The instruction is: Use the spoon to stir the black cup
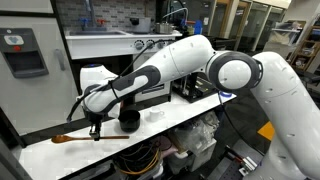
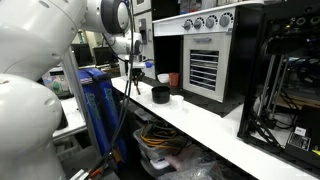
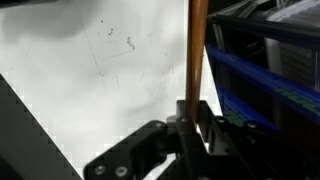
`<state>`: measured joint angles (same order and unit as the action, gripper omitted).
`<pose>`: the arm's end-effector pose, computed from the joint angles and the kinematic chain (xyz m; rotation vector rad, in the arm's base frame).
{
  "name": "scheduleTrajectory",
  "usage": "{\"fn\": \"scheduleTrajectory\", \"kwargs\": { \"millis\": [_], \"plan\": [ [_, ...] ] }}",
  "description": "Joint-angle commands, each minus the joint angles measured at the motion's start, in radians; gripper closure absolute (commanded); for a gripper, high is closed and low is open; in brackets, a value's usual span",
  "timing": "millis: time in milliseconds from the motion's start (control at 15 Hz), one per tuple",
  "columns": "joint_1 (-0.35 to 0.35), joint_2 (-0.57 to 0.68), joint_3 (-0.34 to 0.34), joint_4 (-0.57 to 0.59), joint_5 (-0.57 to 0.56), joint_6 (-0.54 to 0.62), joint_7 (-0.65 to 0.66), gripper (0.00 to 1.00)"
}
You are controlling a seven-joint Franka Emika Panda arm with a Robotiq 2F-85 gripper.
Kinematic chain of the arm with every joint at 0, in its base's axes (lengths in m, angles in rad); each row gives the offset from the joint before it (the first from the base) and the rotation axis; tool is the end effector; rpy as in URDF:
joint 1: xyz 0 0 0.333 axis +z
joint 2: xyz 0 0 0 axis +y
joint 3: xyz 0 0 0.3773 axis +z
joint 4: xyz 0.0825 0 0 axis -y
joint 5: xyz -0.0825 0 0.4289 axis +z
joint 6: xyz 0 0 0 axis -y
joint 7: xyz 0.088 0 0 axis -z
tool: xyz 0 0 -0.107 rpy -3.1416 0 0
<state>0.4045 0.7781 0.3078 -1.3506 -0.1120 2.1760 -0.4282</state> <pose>0.6669 0.4859 0.3038 -2.5625 -1.5851 -0.0982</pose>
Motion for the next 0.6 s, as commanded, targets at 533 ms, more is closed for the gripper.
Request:
{"fn": "scheduleTrajectory", "kwargs": {
  "millis": [533],
  "plan": [
    [0.020, 0.125, -0.017, 0.145, -0.055, -0.065, -0.061, 0.97]
  ]
}}
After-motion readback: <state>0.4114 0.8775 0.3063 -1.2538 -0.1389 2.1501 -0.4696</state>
